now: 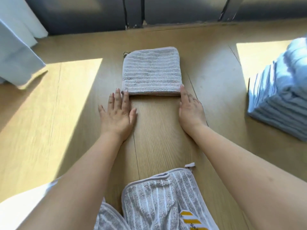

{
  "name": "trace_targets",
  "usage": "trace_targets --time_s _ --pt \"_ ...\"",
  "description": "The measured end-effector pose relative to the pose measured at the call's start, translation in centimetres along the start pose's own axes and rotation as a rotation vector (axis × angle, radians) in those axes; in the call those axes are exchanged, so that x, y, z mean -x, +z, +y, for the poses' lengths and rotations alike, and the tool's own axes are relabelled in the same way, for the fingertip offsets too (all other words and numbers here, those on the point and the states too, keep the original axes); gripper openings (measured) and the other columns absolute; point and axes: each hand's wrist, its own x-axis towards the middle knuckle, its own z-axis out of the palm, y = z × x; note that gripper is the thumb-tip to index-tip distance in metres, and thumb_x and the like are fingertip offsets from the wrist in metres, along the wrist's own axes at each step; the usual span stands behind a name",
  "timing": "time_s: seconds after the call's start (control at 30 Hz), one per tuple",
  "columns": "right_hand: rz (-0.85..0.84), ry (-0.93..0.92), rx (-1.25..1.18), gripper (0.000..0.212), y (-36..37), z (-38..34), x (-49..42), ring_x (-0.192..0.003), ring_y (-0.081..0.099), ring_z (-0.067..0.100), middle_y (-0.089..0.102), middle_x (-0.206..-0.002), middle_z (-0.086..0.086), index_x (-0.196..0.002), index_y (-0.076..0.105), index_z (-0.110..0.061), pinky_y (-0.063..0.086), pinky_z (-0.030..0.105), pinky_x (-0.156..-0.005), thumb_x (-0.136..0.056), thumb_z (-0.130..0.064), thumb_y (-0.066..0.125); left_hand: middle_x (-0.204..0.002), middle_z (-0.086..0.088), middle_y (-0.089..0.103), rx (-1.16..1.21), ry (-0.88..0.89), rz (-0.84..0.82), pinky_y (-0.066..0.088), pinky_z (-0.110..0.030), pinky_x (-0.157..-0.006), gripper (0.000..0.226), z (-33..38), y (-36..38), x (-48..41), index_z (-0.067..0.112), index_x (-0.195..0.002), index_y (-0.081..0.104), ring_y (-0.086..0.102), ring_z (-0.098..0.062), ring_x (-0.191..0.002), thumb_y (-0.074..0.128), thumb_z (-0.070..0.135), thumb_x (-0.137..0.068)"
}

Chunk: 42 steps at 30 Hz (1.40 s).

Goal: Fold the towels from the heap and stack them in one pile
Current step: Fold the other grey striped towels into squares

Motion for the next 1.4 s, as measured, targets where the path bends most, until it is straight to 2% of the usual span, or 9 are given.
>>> trace_targets --time_s 0.3,0.5,0.63,0.73,0.9,1.0,1.13,1.27,1.4 --pt "-0.263 0.016 -0.014 0.054 -3.8 -0.3 11.1 -0.144 0.013 0.012 0.007 -0.157 0.005 -0.147 0.018 -0.013 0.008 0.02 -0.114 -0.095 -0.01 0.033 -0.158 -0.008 0.0 -0.141 0.065 -0.204 0.014 -0.044 -0.115 0.056 1.3 0.2 10.7 0.019 -0.149 0.003 0.002 -0.024 -0.146 0.015 0.041 -0.099" --pt "-0.455 0.087 -0.128 0.053 -5.0 -1.6 19.5 -0.141 0.02 0.016 0.015 -0.155 0.002 -0.144 0.027 -0.019 0.021 0.028 -0.112 -0.092 -0.016 0.038 -0.131 -0.008 0.051 0.148 0.161 -0.372 0.039 -0.028 -0.089 0.033 3.4 -1.4 17.0 0.013 -0.116 0.054 0.05 -0.024 -0.117 0.036 0.033 -0.096" --pt "-0.465 0.335 -0.425 0.044 -4.7 -1.5 23.5 -0.108 0.051 0.017 0.053 -0.121 0.005 -0.128 0.042 -0.015 0.04 0.024 -0.085 -0.084 -0.009 0.045 -0.127 -0.007 0.055 0.325 0.096 -0.556 0.041 -0.024 -0.087 0.043 4.3 -1.4 20.1 0.016 -0.13 0.042 0.052 -0.021 -0.116 0.051 0.025 -0.088" --pt "-0.415 0.426 -0.62 0.032 -5.7 -0.9 24.3 -0.088 0.052 0.011 0.057 -0.092 -0.005 -0.106 0.052 -0.016 0.039 0.014 -0.067 -0.079 0.001 0.05 -0.082 0.003 0.059 0.462 0.075 -0.529 0.04 -0.025 -0.068 0.011 4.2 -2.2 21.1 0.029 -0.085 0.05 0.057 -0.019 -0.084 0.055 0.02 -0.084" --pt "-0.348 0.419 -0.846 0.033 -10.4 -1.2 22.5 -0.067 0.048 0.003 0.049 -0.078 -0.006 -0.098 0.044 -0.019 0.04 0.002 -0.052 -0.08 0.002 0.062 -0.063 0.003 0.05 0.737 0.098 -0.436 0.032 -0.014 -0.048 0.033 4.2 -5.0 20.4 0.025 -0.064 0.048 0.043 -0.006 -0.056 0.045 -0.005 -0.079" --pt "-0.344 0.3 -0.838 0.024 -13.3 -2.2 21.1 -0.06 0.043 0.003 0.048 -0.07 -0.005 -0.096 0.052 -0.011 0.037 0.003 -0.047 -0.081 0.006 0.06 -0.064 -0.003 0.049 0.979 0.059 -0.369 0.036 -0.019 -0.045 0.032 4.9 -7.2 20.1 0.02 -0.069 0.054 0.041 -0.012 -0.053 0.04 -0.006 -0.08" --pt "-0.304 0.206 -0.823 0.016 -16.2 -3.0 20.3 -0.054 0.039 0.005 0.045 -0.059 -0.002 -0.074 0.055 -0.01 0.031 0.007 -0.042 -0.083 0.003 0.059 -0.09 0.007 0.051 1.183 -0.03 -0.425 0.043 -0.016 -0.056 0.026 5.5 -8.3 20.8 0.012 -0.116 0.05 0.048 -0.003 -0.076 0.047 0.013 -0.09" --pt "-0.194 0.22 -0.886 0.025 -18.2 -2.2 20.0 -0.051 0.041 0.003 0.042 -0.056 -0.004 -0.064 0.055 -0.016 0.033 0.009 -0.044 -0.084 -0.003 0.063 -0.112 0.014 0.051 0.729 0.109 -0.392 0.044 -0.024 -0.083 0.049 3.5 -5.9 22.1 0.028 -0.127 0.038 0.055 -0.007 -0.1 0.061 0.037 -0.085" --pt "-0.022 0.185 -0.748 0.022 -20.2 -0.7 19.3 -0.055 0.042 0.005 0.047 -0.057 -0.006 -0.066 0.057 -0.021 0.033 0.016 -0.052 -0.083 -0.01 0.065 -0.07 0.009 0.054 0.406 0.184 -0.242 0.037 -0.029 -0.07 0.011 2.2 -5.8 21.8 0.03 -0.077 0.049 0.062 -0.023 -0.096 0.055 0.023 -0.083"
